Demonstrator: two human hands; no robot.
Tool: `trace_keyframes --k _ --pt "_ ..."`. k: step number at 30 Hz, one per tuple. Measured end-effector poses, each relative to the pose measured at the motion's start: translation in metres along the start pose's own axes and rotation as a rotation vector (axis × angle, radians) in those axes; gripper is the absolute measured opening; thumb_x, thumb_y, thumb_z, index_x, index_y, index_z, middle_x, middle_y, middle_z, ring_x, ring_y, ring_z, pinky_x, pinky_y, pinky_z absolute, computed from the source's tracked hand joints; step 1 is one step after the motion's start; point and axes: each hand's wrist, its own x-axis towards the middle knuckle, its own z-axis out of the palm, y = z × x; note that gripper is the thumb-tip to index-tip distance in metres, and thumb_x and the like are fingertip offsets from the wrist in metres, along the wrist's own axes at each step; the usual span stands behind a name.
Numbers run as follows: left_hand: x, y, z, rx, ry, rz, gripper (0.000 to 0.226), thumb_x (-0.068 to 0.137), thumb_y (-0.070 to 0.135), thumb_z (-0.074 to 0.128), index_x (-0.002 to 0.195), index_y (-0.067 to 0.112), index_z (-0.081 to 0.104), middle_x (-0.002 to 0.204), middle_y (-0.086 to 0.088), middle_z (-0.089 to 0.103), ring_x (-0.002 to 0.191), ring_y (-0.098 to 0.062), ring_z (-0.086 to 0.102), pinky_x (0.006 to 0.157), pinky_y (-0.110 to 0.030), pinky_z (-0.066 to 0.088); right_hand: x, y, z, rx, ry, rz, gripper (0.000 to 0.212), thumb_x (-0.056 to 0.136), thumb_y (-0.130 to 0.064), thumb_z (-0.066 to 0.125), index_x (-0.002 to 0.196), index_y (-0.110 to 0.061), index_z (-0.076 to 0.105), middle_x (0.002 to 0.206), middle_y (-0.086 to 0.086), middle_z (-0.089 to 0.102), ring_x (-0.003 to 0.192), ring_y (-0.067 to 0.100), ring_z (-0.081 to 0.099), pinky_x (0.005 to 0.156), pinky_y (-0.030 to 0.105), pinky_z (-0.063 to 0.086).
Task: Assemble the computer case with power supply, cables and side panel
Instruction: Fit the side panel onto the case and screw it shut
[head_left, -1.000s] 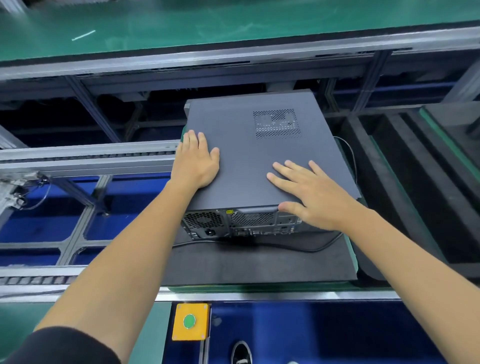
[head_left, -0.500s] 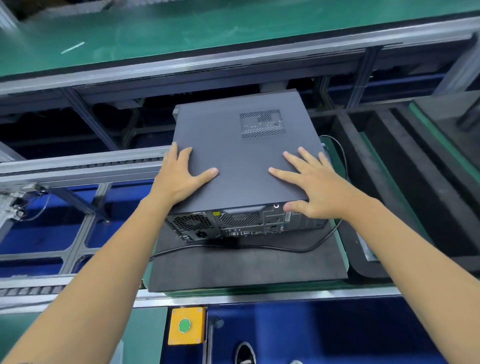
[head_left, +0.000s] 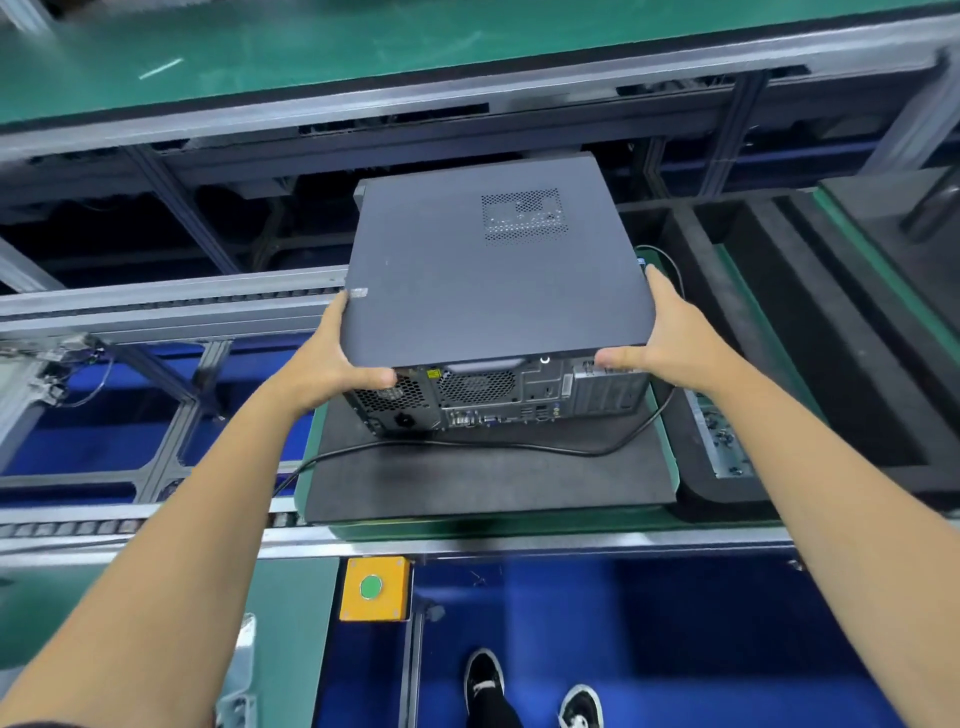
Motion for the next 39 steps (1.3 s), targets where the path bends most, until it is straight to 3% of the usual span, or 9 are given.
trace_keyframes --k 7,13,18,21,25,29,31,34,39 --pt "0.000 -0.007 0.016 -0.070 0.175 0.050 0.121 0.047 0.031 0.091 0.148 0.036 0.024 0.124 0.031 0.047 0.116 -0.006 0.049 0.097 -0.027 0.040 0.004 0.003 0.006 0.101 0.094 0.057 0.096 0.065 -0.022 0.093 0.144 -0.031 0.039 0.108 -0.039 0.046 0.094 -0.019 0.050 0.070 0.001 0.037" --pt "-0.008 0.001 0.020 -0.031 0.254 0.063 0.093 0.051 0.029 0.091 0.131 0.036 0.045 0.117 0.019 0.059 0.112 -0.014 0.055 0.092 -0.030 0.044 0.002 -0.001 0.009 0.194 0.166 0.070 0.085 0.066 -0.013 0.091 0.138 -0.026 0.048 0.108 -0.031 0.053 0.092 -0.017 0.054 0.067 -0.003 0.039" --pt "-0.018 -0.004 0.015 -0.036 0.245 -0.005 0.085 0.065 0.026 0.088 0.137 0.023 0.043 0.124 0.007 0.057 0.109 -0.013 0.055 0.093 -0.030 0.043 -0.008 0.000 -0.017 0.273 -0.027 0.110 0.066 0.086 -0.012 0.076 0.144 -0.018 0.046 0.133 -0.004 0.060 0.114 0.012 0.061 0.101 0.035 0.047" --pt "-0.024 -0.023 0.015 0.069 0.257 0.019 0.046 0.080 0.021 0.077 0.122 0.017 0.059 0.106 0.001 0.066 0.096 -0.019 0.060 0.080 -0.029 0.043 -0.020 0.021 -0.038 0.344 -0.018 0.228 0.032 0.098 -0.016 0.059 0.130 -0.014 0.057 0.121 0.006 0.068 0.096 0.008 0.068 0.087 0.031 0.054" --pt "-0.023 -0.036 0.042 -0.025 0.412 0.046 0.009 0.091 0.022 0.063 0.098 0.018 0.060 0.081 0.001 0.061 0.080 -0.021 0.053 0.066 -0.025 0.041 -0.035 0.057 -0.043 0.357 0.342 0.507 0.014 0.098 -0.007 0.056 0.105 0.000 0.065 0.103 0.023 0.069 0.071 0.018 0.064 0.065 0.024 0.052" --pt "-0.045 -0.065 0.091 0.107 0.633 -0.144 0.026 0.098 0.029 0.047 0.082 0.011 0.055 0.077 -0.012 0.059 0.075 -0.033 0.053 0.066 -0.038 0.040 -0.052 0.087 -0.038 0.220 0.349 0.666 0.018 0.096 0.001 0.055 0.106 0.011 0.067 0.084 0.019 0.066 0.064 0.019 0.060 0.059 0.025 0.052" --pt "-0.069 -0.060 0.137 0.320 0.541 -0.174 0.033 0.092 0.028 0.047 0.066 0.008 0.053 0.062 -0.014 0.057 0.066 -0.038 0.058 0.061 -0.040 0.045 -0.054 0.101 -0.036 0.146 0.334 0.673 0.019 0.096 0.003 0.054 0.103 0.010 0.069 0.086 0.018 0.068 0.072 0.023 0.064 0.071 0.033 0.058" --pt "-0.069 -0.014 0.200 0.552 0.197 0.300 0.037 0.084 0.033 0.045 0.052 0.016 0.040 0.047 -0.004 0.049 0.046 -0.031 0.052 0.045 -0.030 0.039 -0.045 0.117 -0.036 -0.005 0.284 0.644 0.020 0.091 0.006 0.055 0.097 0.004 0.074 0.101 0.020 0.072 0.096 0.033 0.068 0.094 0.040 0.054" --pt "0.007 0.121 0.285 0.706 -0.239 0.701 0.030 0.099 0.032 0.036 0.072 0.020 0.035 0.067 0.004 0.041 0.060 -0.024 0.052 0.054 -0.033 0.036 -0.008 0.141 -0.044 -0.150 0.201 0.572 0.025 0.089 0.008 0.050 0.101 0.004 0.072 0.111 0.019 0.071 0.106 0.033 0.065 0.089 0.029 0.050"
